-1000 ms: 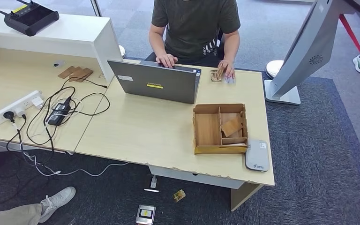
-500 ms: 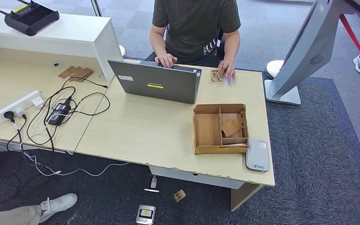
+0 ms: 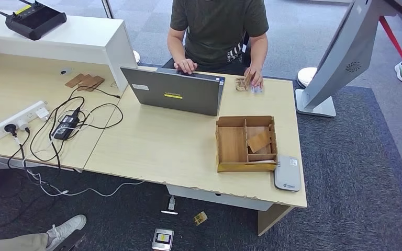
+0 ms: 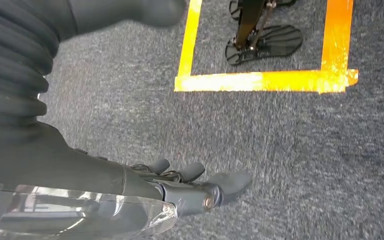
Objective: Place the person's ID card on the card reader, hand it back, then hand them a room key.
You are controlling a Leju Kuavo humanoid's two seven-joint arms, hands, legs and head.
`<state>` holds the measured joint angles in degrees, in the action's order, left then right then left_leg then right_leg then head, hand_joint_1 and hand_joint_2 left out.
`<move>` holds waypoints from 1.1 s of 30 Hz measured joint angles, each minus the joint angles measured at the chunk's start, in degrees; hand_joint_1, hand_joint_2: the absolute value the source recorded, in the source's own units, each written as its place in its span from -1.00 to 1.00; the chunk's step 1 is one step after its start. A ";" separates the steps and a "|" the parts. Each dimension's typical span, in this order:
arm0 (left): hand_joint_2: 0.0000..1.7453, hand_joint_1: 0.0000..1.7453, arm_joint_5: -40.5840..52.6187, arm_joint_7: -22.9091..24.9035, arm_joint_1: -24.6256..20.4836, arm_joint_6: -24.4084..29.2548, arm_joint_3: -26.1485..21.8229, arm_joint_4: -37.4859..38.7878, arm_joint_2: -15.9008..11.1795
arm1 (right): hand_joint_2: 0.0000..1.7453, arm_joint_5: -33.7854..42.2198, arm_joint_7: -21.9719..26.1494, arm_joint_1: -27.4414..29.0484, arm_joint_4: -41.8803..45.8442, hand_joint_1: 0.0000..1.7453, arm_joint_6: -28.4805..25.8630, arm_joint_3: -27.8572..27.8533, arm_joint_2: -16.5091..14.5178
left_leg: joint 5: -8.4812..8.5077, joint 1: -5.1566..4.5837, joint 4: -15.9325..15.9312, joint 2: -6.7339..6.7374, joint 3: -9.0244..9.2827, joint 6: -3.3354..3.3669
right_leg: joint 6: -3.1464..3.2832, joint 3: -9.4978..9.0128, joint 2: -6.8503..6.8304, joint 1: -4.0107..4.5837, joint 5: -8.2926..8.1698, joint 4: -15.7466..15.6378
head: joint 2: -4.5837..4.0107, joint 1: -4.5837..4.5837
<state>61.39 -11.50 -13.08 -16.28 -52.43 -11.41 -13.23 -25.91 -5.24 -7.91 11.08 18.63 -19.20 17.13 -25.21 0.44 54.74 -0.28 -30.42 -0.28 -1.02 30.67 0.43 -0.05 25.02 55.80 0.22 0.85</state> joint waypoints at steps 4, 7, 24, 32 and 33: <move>1.00 -1.00 -0.63 0.11 0.00 0.48 -0.02 0.00 0.01 | 1.00 -0.26 -0.01 -0.23 0.00 -1.00 -0.53 0.49 -0.01 | 0.00 0.00 0.00 0.00 0.00 0.00 | 0.00 0.00 0.00 0.00 0.00 0.00 | 0.00 0.00; 1.00 -1.00 -2.14 0.61 0.04 1.40 -0.19 0.00 0.11 | 1.00 -0.44 -0.04 -0.24 0.00 -1.00 -1.05 0.72 0.04 | 0.00 0.00 0.00 0.00 -0.01 0.00 | 0.00 0.00 0.00 0.00 0.00 0.00 | 0.00 0.01; 1.00 -1.00 10.35 -0.89 3.33 11.10 2.87 0.00 -0.28 | 1.00 -3.05 1.46 -0.56 0.00 -1.00 -2.35 1.41 4.91 | -0.08 -0.06 0.00 0.12 0.06 0.01 | 0.00 -0.04 0.13 -0.06 0.01 0.00 | 0.00 0.03; 1.00 -1.00 8.73 2.87 5.25 2.17 3.42 0.08 -1.51 | 1.00 -2.44 2.39 -1.73 0.00 -1.00 0.36 1.41 6.24 | -0.07 -0.05 0.00 0.08 0.05 0.01 | -0.02 -0.07 0.08 -0.05 0.04 -0.01 | 0.00 0.01; 1.00 -1.00 8.45 3.33 5.30 1.49 3.39 0.08 -1.84 | 1.00 -2.35 2.55 -1.71 -0.01 -1.00 0.81 1.41 6.25 | -0.07 -0.05 0.00 0.08 0.06 0.01 | -0.02 -0.07 0.08 -0.04 0.03 0.00 | 0.00 0.01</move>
<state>69.84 -8.17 -7.78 -14.78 -49.05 -11.33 -15.06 -28.26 -2.69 -9.62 11.08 19.44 -17.79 23.38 -25.28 0.39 54.73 -0.20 -30.35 -0.26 -1.04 30.60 0.51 -0.09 25.05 55.80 0.22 0.86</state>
